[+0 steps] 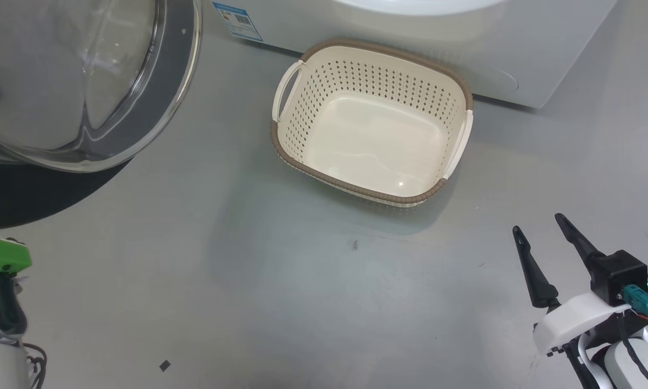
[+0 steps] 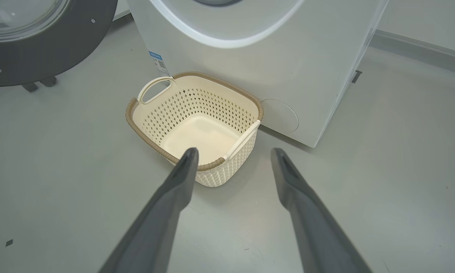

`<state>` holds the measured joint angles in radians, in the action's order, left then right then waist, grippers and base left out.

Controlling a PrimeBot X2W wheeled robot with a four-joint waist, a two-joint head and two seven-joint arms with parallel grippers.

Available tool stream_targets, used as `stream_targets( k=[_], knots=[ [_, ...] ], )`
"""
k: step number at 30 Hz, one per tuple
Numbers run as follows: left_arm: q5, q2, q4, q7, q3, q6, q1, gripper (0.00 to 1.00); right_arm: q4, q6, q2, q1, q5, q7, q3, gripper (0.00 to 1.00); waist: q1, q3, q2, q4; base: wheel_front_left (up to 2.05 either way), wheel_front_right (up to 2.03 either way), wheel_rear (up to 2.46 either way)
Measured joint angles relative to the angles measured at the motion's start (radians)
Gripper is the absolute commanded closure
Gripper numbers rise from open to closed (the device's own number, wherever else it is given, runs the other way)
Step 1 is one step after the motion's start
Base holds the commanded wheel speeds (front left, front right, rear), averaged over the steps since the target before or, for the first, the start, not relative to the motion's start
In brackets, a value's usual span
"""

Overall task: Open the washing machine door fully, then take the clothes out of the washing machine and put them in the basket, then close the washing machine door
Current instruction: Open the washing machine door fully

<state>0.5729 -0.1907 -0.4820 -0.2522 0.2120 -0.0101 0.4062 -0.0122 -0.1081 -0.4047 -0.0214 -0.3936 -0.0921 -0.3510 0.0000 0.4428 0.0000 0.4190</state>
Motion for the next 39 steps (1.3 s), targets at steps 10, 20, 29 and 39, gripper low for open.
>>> stream_targets(
  k=[10,20,29,39],
  knots=[
    [-0.001,-0.047,-0.117,0.0,0.012,0.021,0.065,1.0,0.024,0.0,-0.004,0.0,0.009,0.021,0.003,0.0,0.0,0.027,0.0,0.007,0.0,0.0,0.0],
    [-0.011,-0.071,-0.201,0.0,0.029,0.042,0.12,1.0,0.033,-0.002,-0.007,0.0,0.017,0.031,0.005,0.0,0.0,0.028,0.0,0.008,0.0,0.0,0.0],
    [-0.053,-0.074,-0.232,0.0,0.021,0.061,0.138,1.0,0.031,-0.008,0.007,0.0,0.016,0.029,0.005,0.0,0.0,-0.008,0.0,0.007,0.0,0.0,0.0],
    [-0.117,-0.058,-0.215,0.0,-0.032,0.091,0.135,1.0,0.0,-0.008,0.055,0.0,-0.004,-0.013,0.007,0.0,0.0,-0.076,0.0,0.0,0.0,0.0,0.0]
  ],
)
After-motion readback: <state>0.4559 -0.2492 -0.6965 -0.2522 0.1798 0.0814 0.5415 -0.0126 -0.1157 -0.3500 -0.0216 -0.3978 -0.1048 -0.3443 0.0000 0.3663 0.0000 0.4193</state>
